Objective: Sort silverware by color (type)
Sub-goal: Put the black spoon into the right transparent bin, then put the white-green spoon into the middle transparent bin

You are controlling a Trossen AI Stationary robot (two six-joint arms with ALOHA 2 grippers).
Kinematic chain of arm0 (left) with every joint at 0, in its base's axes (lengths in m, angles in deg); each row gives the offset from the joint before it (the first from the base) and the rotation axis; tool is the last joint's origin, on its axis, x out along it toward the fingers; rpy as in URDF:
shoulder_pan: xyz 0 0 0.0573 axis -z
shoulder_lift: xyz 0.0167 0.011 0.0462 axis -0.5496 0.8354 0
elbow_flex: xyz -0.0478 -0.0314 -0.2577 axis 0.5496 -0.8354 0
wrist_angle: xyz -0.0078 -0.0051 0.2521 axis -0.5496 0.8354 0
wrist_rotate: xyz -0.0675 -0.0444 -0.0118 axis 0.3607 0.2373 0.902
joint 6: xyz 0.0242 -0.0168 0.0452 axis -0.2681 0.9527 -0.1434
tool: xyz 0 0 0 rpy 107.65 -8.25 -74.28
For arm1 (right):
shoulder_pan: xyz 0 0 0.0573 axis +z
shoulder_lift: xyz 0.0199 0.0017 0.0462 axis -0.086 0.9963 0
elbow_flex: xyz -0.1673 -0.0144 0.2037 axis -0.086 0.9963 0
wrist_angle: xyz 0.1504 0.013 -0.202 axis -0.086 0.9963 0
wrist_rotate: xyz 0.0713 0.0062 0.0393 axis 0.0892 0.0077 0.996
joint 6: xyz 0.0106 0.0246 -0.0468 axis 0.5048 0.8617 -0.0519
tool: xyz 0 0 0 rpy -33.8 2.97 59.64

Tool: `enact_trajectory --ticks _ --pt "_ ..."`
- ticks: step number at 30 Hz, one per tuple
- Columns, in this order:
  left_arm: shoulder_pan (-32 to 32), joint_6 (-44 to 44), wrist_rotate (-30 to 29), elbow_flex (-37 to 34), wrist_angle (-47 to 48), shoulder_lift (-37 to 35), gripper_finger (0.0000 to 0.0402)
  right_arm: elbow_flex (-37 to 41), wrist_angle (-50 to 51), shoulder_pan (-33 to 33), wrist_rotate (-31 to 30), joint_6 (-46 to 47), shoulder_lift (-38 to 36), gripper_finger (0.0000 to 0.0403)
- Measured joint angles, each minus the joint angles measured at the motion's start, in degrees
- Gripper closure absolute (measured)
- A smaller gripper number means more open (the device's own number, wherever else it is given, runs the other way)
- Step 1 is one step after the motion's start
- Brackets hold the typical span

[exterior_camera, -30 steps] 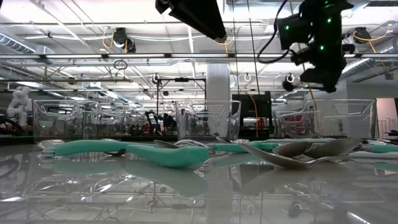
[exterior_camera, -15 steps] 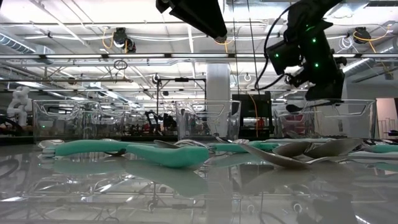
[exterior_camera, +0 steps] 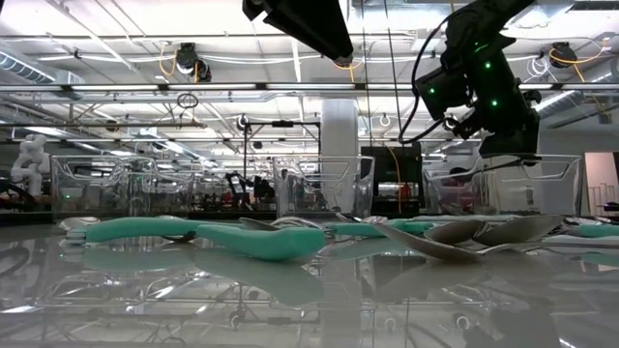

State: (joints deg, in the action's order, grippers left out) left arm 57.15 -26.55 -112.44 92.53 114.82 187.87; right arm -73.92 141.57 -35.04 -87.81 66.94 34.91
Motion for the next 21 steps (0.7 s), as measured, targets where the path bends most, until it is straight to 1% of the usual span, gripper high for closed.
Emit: enact_trajectory --ticks 6,10,14,18,21 --pt "0.0 0.1 0.0 0.0 0.0 0.0 0.0286 0.0 -0.2 0.0 -0.1 0.1 0.0 0.0389" --pt "0.0 0.2 0.0 0.0 0.0 0.0 0.0286 0.0 -0.6 -0.2 -0.8 0.2 0.0 0.0378" --pt "0.0 0.2 0.0 0.0 0.0 0.0 0.0286 0.3 -1.2 -0.2 -2.1 0.7 0.2 0.0354" --pt "0.0 0.3 0.0 0.0 0.0 0.0 0.0286 0.3 -0.9 -0.2 -3.3 0.9 0.1 0.032" --pt "0.0 0.2 0.0 0.0 -0.1 0.0 0.0286 0.3 -0.7 -0.2 -5.3 0.3 0.2 0.0293"
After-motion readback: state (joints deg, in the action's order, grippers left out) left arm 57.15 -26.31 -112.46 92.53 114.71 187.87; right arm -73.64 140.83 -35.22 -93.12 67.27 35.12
